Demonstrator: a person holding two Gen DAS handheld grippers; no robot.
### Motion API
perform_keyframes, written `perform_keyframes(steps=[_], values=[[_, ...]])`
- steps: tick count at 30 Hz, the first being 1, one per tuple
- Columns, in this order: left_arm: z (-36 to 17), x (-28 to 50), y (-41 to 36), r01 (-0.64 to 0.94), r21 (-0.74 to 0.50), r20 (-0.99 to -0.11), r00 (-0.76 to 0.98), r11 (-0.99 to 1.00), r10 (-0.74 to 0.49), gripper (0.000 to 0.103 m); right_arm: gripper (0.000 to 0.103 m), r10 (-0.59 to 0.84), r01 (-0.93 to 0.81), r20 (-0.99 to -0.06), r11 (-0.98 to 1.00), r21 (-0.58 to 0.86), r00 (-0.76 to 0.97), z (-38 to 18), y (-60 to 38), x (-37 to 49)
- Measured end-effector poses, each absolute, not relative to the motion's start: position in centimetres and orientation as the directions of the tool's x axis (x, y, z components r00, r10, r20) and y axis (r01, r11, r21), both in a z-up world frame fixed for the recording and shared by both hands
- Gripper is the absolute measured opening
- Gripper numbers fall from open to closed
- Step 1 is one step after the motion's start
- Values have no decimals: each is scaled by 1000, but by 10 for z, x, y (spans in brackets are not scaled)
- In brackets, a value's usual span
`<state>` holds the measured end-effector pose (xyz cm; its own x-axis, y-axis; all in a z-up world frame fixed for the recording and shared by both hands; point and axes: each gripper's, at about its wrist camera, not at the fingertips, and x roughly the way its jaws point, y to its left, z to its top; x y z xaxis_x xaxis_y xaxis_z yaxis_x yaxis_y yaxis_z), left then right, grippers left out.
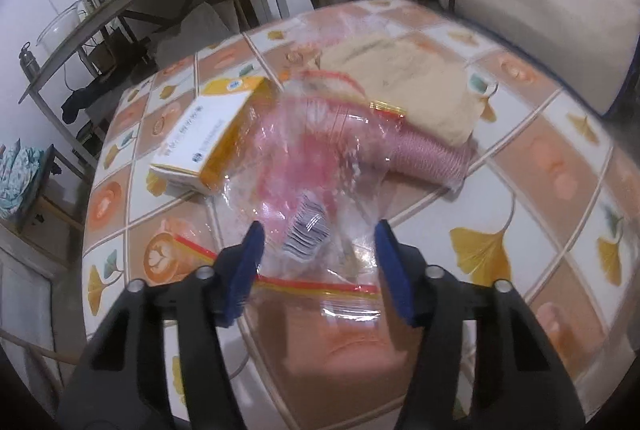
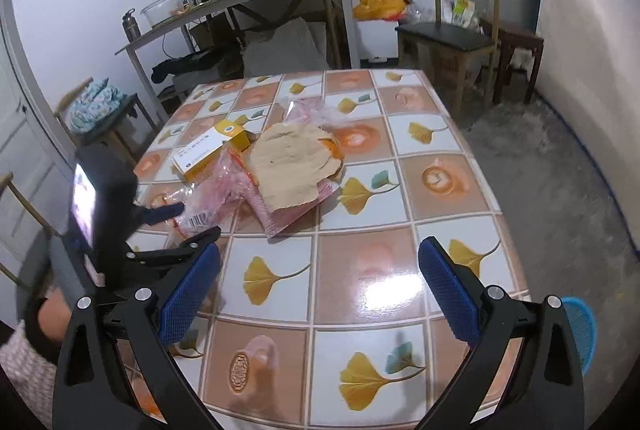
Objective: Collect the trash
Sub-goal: 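Grasp the clear zip bag with the left gripper while the right gripper nears the beige cloth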
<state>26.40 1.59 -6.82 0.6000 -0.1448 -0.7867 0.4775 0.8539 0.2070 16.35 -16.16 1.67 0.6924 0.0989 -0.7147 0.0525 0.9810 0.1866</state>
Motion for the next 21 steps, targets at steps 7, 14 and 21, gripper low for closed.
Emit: perform_keyframes(steps=[7, 14, 21], values=[[-72, 267, 25, 433, 165, -809, 574, 886, -130, 26, 97, 124, 68, -712, 970, 235, 691, 12, -171, 164], [-65, 244, 48, 418, 24, -839, 503, 908, -209, 22, 97, 138, 74, -706, 963, 261, 694, 11, -182, 161], [-58, 186, 78, 388, -165, -849, 412, 907, -331, 24, 97, 70, 95, -761, 981, 172, 645, -8, -180, 164]])
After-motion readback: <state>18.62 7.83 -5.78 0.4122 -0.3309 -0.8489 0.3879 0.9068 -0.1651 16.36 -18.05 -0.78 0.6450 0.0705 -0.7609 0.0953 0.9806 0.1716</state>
